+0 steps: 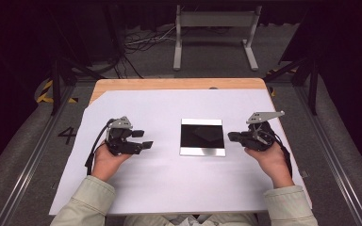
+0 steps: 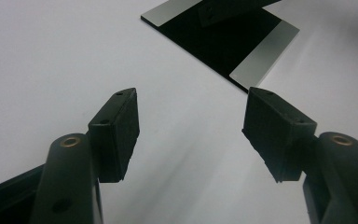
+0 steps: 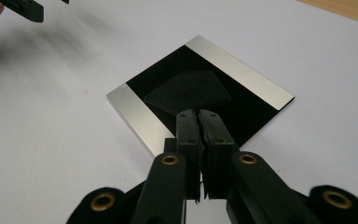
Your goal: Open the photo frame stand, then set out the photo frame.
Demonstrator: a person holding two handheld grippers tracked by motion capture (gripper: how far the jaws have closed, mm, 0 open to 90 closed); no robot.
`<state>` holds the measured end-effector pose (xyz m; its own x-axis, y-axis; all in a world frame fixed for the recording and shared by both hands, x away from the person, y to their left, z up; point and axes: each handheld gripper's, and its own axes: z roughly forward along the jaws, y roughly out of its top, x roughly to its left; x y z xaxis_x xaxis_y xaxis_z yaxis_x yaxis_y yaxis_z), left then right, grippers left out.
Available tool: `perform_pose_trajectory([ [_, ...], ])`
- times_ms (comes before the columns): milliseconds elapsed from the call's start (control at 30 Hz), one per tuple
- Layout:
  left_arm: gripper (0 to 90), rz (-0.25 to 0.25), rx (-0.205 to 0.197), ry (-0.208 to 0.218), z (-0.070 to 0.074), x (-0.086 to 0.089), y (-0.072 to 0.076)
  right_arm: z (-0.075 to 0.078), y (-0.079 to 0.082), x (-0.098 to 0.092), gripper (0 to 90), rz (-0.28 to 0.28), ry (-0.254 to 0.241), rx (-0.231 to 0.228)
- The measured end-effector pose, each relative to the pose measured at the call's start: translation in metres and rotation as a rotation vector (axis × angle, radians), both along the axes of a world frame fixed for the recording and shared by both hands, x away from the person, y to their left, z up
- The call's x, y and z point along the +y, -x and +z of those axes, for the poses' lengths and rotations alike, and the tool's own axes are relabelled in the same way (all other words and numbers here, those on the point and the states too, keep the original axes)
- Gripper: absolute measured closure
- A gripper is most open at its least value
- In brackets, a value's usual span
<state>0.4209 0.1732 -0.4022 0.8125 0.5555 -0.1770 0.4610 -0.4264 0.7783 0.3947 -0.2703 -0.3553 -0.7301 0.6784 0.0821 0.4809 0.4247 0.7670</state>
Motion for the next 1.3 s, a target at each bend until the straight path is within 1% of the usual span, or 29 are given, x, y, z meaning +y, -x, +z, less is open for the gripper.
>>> perform_pose_trajectory([
  [67, 36.3, -0.001, 0.002, 0.000, 0.000, 0.000, 0.000, 0.004, 0.001, -0.002, 82.9, -0.011, -0.022, 0.009],
  [167, 36.3, -0.003, 0.002, -0.001, -0.001, 0.000, 0.000, 0.007, 0.002, -0.004, 80.9, -0.018, -0.034, 0.019],
  [200, 36.3, -0.003, 0.002, -0.001, -0.001, 0.000, 0.000, 0.008, 0.002, -0.005, 79.3, -0.024, -0.043, 0.029],
  [233, 36.3, -0.003, 0.002, -0.001, -0.001, 0.000, 0.000, 0.010, 0.002, -0.006, 76.6, -0.041, -0.062, 0.042],
  [267, 36.3, -0.006, 0.001, -0.002, -0.001, 0.000, -0.001, 0.012, 0.002, -0.007, 71.7, -0.063, -0.088, 0.067],
  [333, 36.2, -0.007, -0.001, -0.003, -0.001, 0.000, -0.001, 0.013, 0.001, -0.009, 67.2, -0.097, -0.130, 0.123],
  [367, 36.2, -0.001, 0.006, 0.000, -0.001, -0.001, -0.001, 0.013, 0.001, -0.009, 67.2, -0.097, -0.130, 0.123],
  [400, 36.2, -0.003, 0.004, -0.003, -0.001, -0.001, -0.001, 0.014, 0.000, -0.010, 65.9, -0.108, -0.143, 0.142],
  [433, 36.3, -0.004, 0.004, -0.004, -0.001, -0.001, -0.001, 0.014, 0.000, -0.011, 65.0, -0.118, -0.149, 0.150],
  [467, 36.2, -0.003, 0.002, -0.003, -0.001, -0.002, -0.001, 0.015, 0.000, -0.012, 64.4, -0.123, -0.153, 0.147],
  [533, 36.2, -0.001, 0.005, -0.001, -0.001, -0.002, -0.001, 0.017, -0.001, -0.014, 60.1, -0.147, -0.187, 0.175],
  [733, 36.2, -0.003, 0.001, -0.005, -0.001, -0.001, -0.001, 0.017, -0.002, -0.014, 57.0, -0.165, -0.196, 0.185],
  [867, 36.2, 0.000, 0.003, -0.003, -0.001, -0.001, -0.001, 0.017, -0.002, -0.012, 56.4, -0.166, -0.192, 0.184],
  [1000, 36.2, 0.007, 0.006, -0.005, -0.001, 0.000, 0.000, 0.017, -0.005, -0.010, 55.5, -0.181, -0.194, 0.192],
  [1100, 36.1, 0.009, 0.005, -0.011, -0.001, 0.000, 0.000, 0.020, -0.010, -0.006, 53.9, -0.198, -0.201, 0.206],
  [1200, 36.1, 0.012, 0.001, -0.012, -0.001, 0.000, 0.001, 0.019, -0.018, -0.002, 53.0, -0.200, -0.185, 0.231],
  [1233, 36.2, 0.013, -0.001, -0.012, -0.001, 0.000, 0.001, 0.017, -0.023, 0.000, 52.2, -0.207, -0.173, 0.248],
  [1267, 36.1, 0.013, -0.001, -0.012, -0.001, 0.000, 0.001, 0.017, -0.023, 0.000, 52.2, -0.207, -0.173, 0.248],
  [1300, 36.1, 0.015, 0.004, -0.012, -0.001, 0.000, 0.001, 0.016, -0.028, 0.002, 52.0, -0.211, -0.161, 0.262],
])
